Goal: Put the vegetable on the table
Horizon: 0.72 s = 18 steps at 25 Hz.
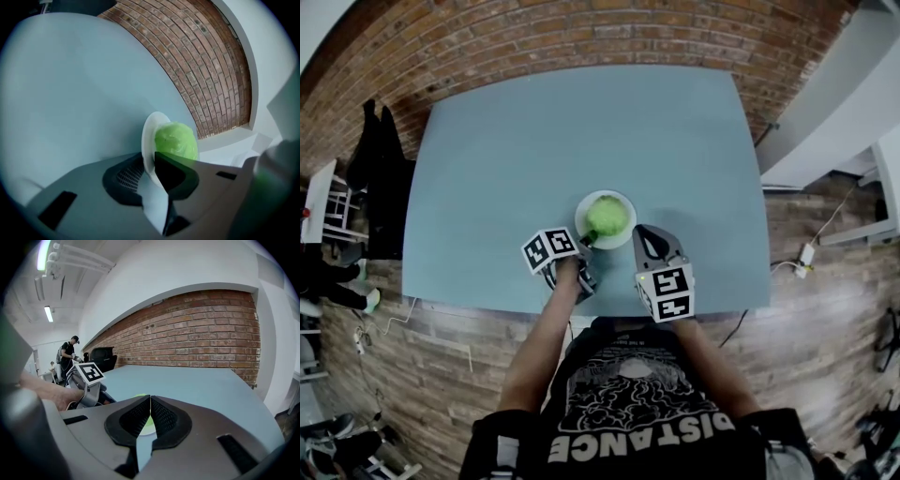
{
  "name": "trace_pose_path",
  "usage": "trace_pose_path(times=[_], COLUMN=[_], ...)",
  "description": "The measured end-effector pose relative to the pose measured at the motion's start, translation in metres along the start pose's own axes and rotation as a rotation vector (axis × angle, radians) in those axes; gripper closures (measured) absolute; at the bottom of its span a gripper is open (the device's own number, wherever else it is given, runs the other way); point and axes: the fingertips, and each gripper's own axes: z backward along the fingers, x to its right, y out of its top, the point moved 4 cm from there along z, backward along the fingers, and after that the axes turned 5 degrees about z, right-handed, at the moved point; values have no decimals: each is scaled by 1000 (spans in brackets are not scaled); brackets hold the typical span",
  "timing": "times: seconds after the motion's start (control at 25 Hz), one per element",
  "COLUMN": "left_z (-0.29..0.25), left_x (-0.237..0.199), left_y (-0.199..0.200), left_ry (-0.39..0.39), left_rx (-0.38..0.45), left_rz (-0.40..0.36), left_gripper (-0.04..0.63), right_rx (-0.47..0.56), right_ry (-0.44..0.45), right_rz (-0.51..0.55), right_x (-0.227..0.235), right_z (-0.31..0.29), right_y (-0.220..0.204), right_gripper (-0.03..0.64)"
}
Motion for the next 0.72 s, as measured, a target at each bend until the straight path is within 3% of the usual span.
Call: trace_pose_path(times=[0.44,0.72], left_z=[2,4], left_x=[0,2], left_y=[3,2], left_ry=[69,183], left_rx=[21,14], left_rz=[-37,-186], left_gripper=[526,492], right_rx=[-1,8], right_ry=[46,66], right_rz=[6,9], right_x=[6,7], right_z=[-5,-8], right_y=[0,1], right_gripper=[607,607])
